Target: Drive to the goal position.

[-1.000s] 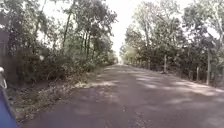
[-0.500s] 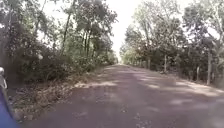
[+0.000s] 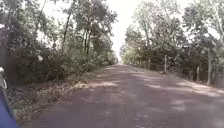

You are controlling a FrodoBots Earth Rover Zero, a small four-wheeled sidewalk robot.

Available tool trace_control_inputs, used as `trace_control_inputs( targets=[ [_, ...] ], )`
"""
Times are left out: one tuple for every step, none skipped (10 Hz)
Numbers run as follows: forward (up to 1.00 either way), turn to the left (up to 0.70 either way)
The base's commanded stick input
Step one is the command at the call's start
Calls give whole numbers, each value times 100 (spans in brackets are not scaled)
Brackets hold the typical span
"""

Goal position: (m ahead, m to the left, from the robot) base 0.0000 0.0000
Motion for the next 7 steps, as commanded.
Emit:
trace_control_inputs(
  targets=[
    [5,-3],
    [5,-3],
    [6,-3],
    [5,-3],
    [5,-3],
    [5,-3],
    [5,-3]
  ],
)
